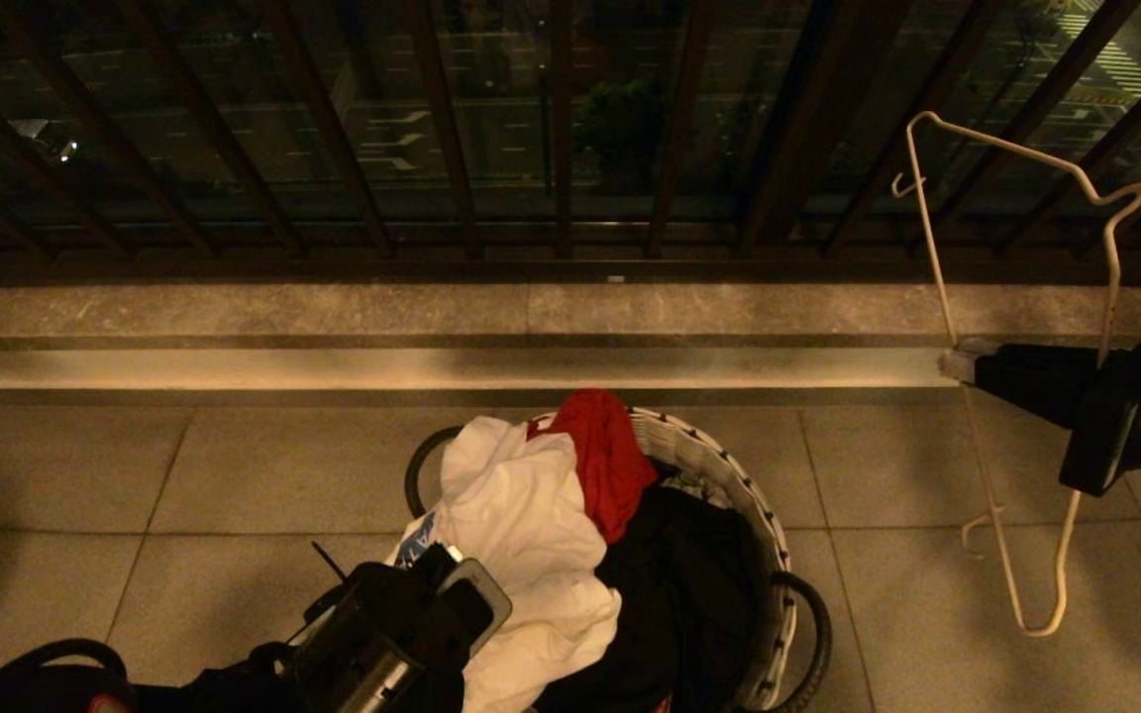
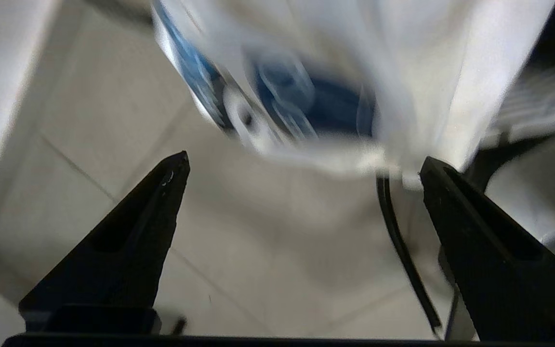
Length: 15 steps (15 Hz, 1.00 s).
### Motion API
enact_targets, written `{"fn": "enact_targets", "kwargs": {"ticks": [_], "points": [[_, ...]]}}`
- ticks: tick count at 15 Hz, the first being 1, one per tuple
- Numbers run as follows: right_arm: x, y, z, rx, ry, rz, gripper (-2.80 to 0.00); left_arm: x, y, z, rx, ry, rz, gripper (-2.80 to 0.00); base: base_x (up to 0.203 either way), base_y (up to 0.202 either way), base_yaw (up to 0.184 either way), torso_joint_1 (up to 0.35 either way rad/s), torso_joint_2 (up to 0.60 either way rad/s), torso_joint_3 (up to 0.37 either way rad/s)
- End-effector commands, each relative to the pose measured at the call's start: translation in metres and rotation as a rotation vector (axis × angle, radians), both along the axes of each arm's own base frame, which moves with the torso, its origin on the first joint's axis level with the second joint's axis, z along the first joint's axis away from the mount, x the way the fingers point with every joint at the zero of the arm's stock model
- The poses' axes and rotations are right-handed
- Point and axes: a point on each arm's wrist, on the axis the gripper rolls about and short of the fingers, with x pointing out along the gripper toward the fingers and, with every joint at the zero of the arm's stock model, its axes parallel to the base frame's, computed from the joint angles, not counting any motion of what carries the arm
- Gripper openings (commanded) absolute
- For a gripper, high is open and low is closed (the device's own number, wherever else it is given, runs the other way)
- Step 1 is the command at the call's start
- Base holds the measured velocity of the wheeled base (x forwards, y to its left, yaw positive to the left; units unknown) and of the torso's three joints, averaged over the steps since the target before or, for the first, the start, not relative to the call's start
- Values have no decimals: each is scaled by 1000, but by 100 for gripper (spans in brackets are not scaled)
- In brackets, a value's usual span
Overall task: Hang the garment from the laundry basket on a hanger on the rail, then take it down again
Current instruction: Pick up clothes from the basket
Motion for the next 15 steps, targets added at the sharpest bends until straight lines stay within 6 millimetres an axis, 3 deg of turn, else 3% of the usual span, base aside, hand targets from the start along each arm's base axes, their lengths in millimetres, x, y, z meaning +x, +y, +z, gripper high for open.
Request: {"fn": "enact_targets", "kwargs": {"ticks": [1,3,6,8,11,15], "points": [[0,0,0,-1,-1,2,-280,-3,4,-12,39,30,8,0,0,0,0,0,0,0],[1,0,0,-1,-2,1,-280,-4,6,-5,0,9,18,0,0,0,0,0,0,0],[0,0,0,-1,-2,2,-280,-1,-2,42,-205,-66,-19,0,0,0,0,0,0,0],[1,0,0,-1,0,1,-280,3,-8,52,-291,-71,0,0,0,0,0,0,0,0],[1,0,0,-1,0,1,-280,11,-18,38,-269,-37,37,0,0,0,0,0,0,0],[1,-1,0,-1,-2,-8,-280,22,-33,5,-207,29,63,0,0,0,0,0,0,0]]}}
